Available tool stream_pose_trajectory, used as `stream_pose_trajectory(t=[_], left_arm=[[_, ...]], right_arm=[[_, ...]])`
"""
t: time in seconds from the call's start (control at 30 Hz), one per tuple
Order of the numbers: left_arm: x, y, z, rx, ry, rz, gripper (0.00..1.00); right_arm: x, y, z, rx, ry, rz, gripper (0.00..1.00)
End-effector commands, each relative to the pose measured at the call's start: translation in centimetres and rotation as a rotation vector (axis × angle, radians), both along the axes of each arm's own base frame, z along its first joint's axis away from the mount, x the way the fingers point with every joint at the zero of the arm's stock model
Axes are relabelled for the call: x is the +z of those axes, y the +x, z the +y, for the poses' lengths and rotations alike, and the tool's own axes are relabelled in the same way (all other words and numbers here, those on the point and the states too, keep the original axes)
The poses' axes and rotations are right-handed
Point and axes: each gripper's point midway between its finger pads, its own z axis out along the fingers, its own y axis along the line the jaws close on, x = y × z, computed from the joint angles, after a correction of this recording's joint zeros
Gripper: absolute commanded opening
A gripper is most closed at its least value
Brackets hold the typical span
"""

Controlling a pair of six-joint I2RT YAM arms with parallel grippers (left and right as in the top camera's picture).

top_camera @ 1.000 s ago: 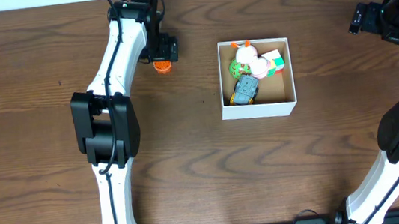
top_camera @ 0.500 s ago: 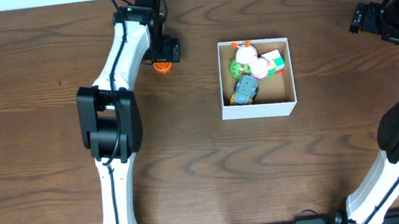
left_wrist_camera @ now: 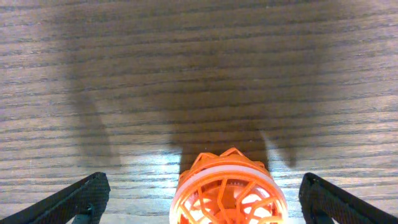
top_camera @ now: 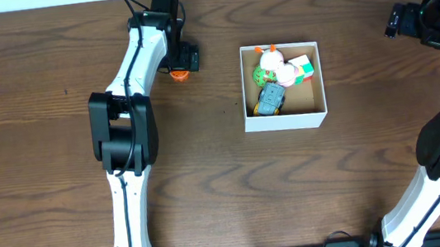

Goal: Pack container
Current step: 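Move the left gripper to the orange disc toy and grasp it, then lift the orange disc with the left gripper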

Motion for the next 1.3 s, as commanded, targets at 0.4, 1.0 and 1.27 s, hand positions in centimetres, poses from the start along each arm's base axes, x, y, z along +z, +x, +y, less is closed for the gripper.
stream_pose_trajectory(t=[0.4, 1.0, 1.27], left_arm=[[-0.8, 0.2, 0.3, -0.011, 0.007, 0.009, 0.94], [-2.3, -0.5, 0.4, -0.027, 0.019, 0.051, 0.82], [-2.3, -0.3, 0.3, -0.027, 0.018, 0.041, 0.68]], right_arm=[[-0.3, -0.2, -0.3, -0.024, 0.007, 0.005, 0.99], [-0.3, -0.2, -0.3, -0.024, 0.007, 0.005, 0.99], [-0.3, -0.2, -0.3, -0.024, 0.007, 0.005, 0.99]])
